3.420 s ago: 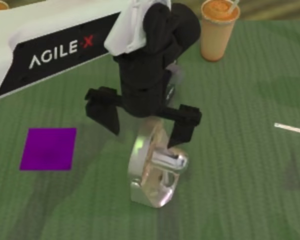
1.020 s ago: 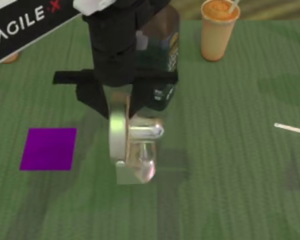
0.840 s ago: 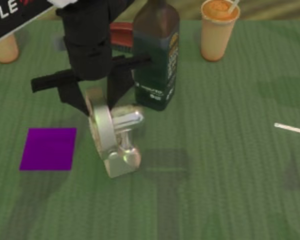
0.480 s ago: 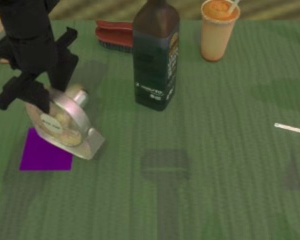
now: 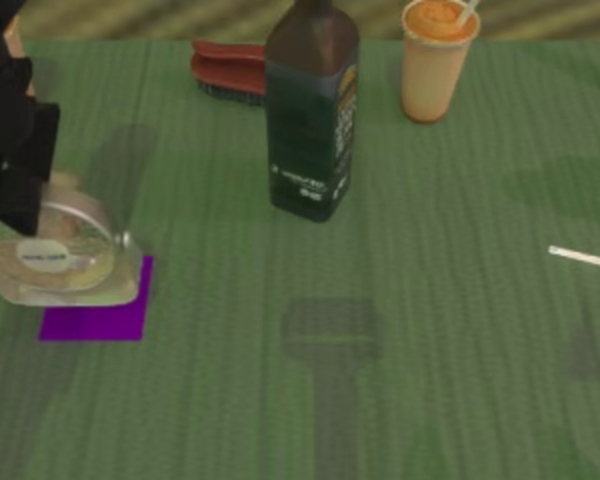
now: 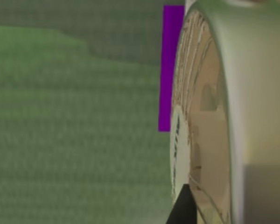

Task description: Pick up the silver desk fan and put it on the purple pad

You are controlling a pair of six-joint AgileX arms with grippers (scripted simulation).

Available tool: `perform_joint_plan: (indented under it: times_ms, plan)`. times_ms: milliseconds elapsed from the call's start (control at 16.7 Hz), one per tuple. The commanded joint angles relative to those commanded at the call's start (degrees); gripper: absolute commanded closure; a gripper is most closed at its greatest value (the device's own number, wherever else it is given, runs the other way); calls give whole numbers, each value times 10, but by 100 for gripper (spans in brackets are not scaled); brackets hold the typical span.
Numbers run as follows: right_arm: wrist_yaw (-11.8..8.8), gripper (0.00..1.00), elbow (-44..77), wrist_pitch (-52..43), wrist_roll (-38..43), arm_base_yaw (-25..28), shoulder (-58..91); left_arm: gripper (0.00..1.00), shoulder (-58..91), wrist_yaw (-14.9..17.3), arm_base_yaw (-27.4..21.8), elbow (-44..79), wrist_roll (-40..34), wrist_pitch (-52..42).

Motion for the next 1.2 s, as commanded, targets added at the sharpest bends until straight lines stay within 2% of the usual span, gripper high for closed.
perform_joint_plan:
  times_ms: [300,600,840,1200]
  plan:
    - [0,0,0,0,0,0,0,100,2,0,-3,0,2,1]
    - [0,0,0,0,0,0,0,100,6,0,1,-63,2,70]
    - [0,0,0,0,0,0,0,100,8,0,1,-69,1,77]
    - [0,0,0,0,0,0,0,55,8,0,1,-69,1,77]
